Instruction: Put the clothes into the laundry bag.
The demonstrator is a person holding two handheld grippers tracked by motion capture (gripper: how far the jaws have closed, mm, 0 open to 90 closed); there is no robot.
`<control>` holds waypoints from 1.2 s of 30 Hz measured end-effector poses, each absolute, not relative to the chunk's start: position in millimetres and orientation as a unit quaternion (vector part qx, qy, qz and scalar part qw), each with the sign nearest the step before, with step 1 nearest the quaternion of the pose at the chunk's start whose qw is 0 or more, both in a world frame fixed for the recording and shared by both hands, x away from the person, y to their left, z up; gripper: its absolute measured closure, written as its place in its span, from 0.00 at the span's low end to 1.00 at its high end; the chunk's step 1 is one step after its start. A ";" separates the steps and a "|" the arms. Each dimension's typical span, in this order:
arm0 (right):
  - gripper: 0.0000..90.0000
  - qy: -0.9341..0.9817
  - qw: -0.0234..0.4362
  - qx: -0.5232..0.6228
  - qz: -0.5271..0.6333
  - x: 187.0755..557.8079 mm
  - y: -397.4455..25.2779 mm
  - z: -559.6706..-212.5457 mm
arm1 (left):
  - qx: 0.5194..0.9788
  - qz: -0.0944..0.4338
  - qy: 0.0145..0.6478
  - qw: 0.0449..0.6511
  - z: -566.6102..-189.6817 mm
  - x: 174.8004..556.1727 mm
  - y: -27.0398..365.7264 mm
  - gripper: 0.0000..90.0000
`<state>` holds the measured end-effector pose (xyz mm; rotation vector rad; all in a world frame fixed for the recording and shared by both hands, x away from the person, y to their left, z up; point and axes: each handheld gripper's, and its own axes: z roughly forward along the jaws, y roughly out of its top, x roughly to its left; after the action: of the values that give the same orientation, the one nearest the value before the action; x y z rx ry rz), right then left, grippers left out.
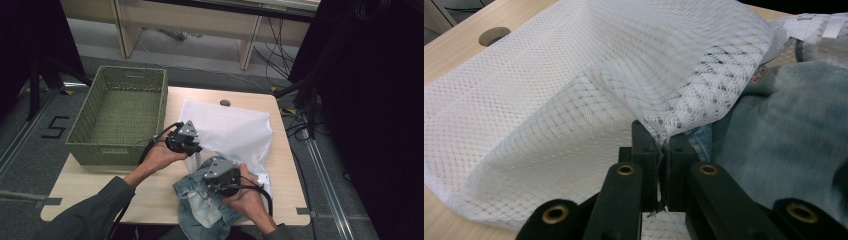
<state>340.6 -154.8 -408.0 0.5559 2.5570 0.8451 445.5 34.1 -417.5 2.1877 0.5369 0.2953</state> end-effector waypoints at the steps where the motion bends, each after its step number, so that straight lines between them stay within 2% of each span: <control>1: 0.90 0.905 0.205 0.211 0.307 341.7 -160.9 -400.8 | 0.875 0.121 0.208 0.420 -416.5 446.1 34.8 0.96; 6: 0.91 0.889 0.245 0.235 0.306 354.0 -194.0 -383.3 | 0.874 0.122 0.208 0.422 -411.8 445.6 37.3 0.96; 8: 0.91 0.890 0.263 0.255 0.272 361.6 -202.3 -393.2 | 0.876 0.123 0.204 0.420 -410.1 445.3 38.1 0.96; 12: 0.90 0.888 0.255 0.313 0.221 386.0 -216.1 -431.6 | 0.875 0.121 0.203 0.422 -408.8 444.0 38.1 0.96; 15: 0.90 0.895 0.258 0.306 0.199 394.7 -217.2 -445.4 | 0.871 0.116 0.212 0.428 -409.7 442.9 36.8 0.96; 17: 0.88 0.892 0.249 0.319 0.203 397.5 -216.9 -450.5 | 0.874 0.117 0.204 0.425 -408.4 444.3 38.9 0.96; 20: 0.83 0.885 0.233 0.324 0.240 394.0 -217.8 -438.5 | 0.868 0.110 0.216 0.434 -408.6 445.1 40.2 0.96; 22: 0.73 0.873 0.222 0.332 0.278 387.4 -216.0 -428.6 | 0.869 0.109 0.214 0.433 -408.6 445.4 40.3 0.96; 25: 0.64 0.863 0.206 0.331 0.321 380.7 -213.7 -411.6 | 0.868 0.107 0.213 0.436 -408.8 444.2 38.3 0.95; 30: 0.52 0.858 0.166 0.294 0.386 361.5 -201.7 -389.8 | 0.869 0.104 0.211 0.436 -408.4 443.6 38.0 0.95; 36: 0.47 0.879 0.127 0.277 0.367 346.0 -177.5 -400.0 | 0.866 0.101 0.217 0.439 -408.0 443.2 38.5 0.95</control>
<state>346.0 -177.5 -400.0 0.8058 2.5578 1.0672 443.2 38.5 -408.0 2.1522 0.5398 0.2504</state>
